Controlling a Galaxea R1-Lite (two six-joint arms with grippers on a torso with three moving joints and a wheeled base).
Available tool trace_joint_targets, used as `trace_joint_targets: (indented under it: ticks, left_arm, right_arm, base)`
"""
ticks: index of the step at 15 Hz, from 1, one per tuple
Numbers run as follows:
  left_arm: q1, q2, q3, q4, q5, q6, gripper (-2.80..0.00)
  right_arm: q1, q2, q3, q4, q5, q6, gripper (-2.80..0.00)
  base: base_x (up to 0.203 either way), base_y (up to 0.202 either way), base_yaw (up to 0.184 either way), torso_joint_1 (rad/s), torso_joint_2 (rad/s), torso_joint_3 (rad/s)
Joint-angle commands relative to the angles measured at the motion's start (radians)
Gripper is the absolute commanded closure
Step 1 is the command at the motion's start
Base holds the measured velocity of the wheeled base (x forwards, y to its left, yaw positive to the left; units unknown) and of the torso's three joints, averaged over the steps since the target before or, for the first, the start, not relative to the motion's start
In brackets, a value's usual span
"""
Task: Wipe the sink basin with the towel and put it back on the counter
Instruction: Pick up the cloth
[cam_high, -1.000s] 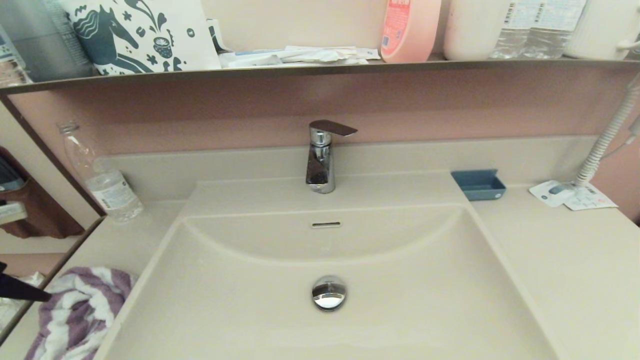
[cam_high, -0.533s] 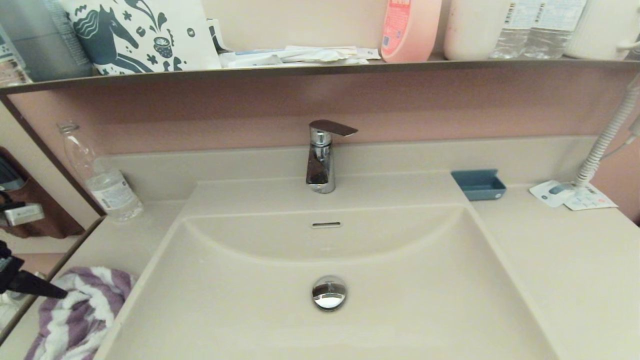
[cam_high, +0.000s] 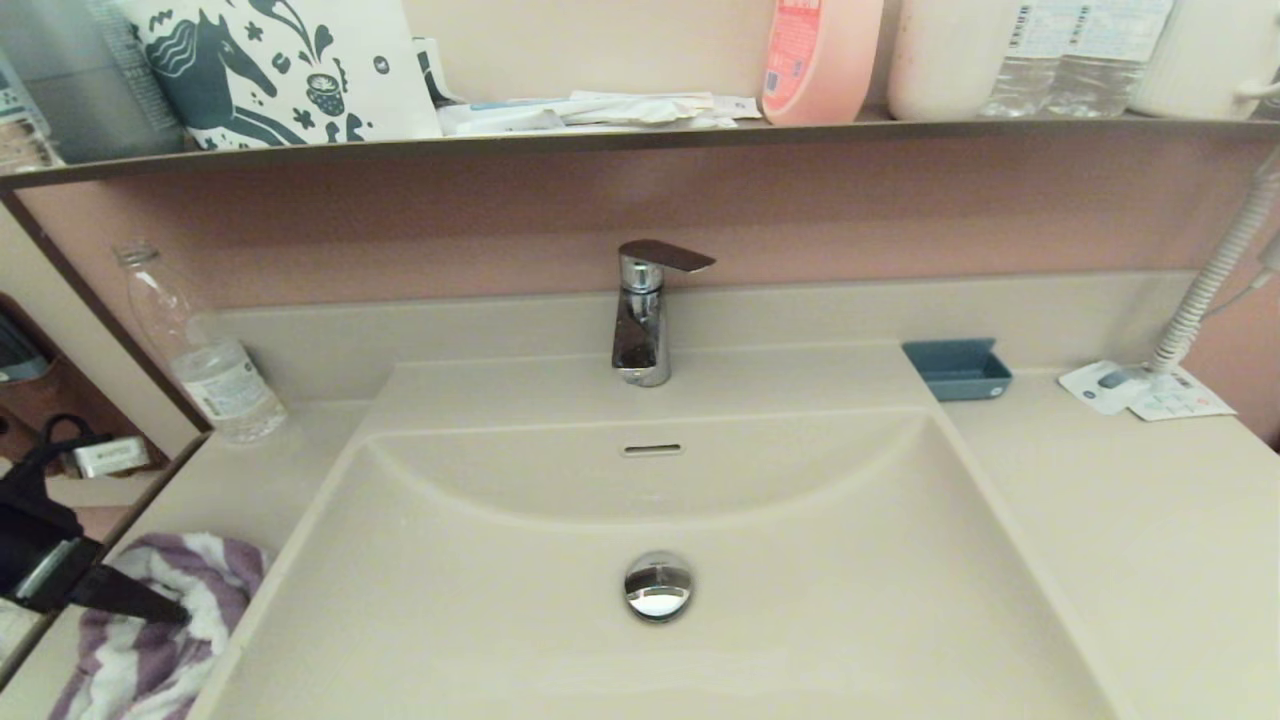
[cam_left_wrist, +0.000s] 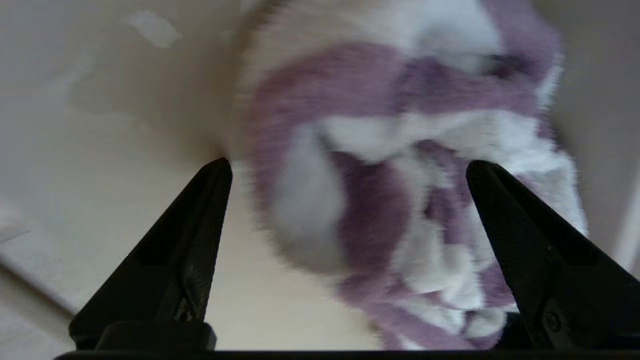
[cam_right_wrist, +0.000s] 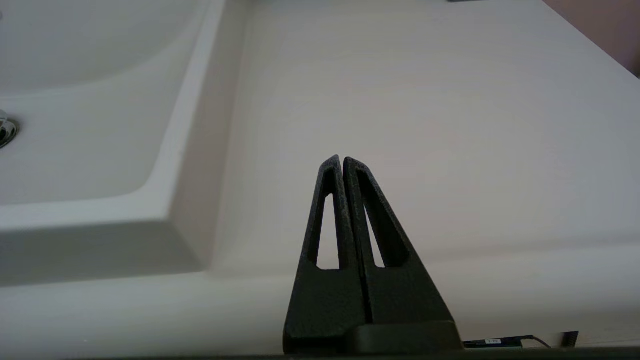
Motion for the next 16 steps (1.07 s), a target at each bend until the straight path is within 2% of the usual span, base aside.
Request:
trace_joint_targets:
  ticks: [1,6,14,16]
  left_arm:
    - [-0.012,-0.030,0.033,0.006,-0.011,0.006,0.00]
    - [-0.033,-0.078,0.064,0.005,-0.027,-0.011,0.00]
    - [-0.019,-0.180,0.021,0.015,-0.029,-0.013,0.00]
    - [-0.019,-0.224,0.024,0.022,-0.052,-0.033,0.00]
  right_arm:
    - [0.000,0.001,0.000,0.000,0.001,0.000,0.00]
    - [0.000,0.001,0.000,0.000,0.001,0.000,0.00]
    - [0.000,0.001,0.000,0.000,-0.001,0.000,0.00]
    - [0.000,0.001,0.000,0.000,-0.001,0.000,0.00]
  base:
    - [0.000,0.000,0.000,0.000,0.00,0.000]
    - [0.000,0.000,0.000,0.000,0.00,0.000]
    - [0.000,0.000,0.000,0.000,0.00,0.000]
    - [0.000,0.000,0.000,0.000,0.00,0.000]
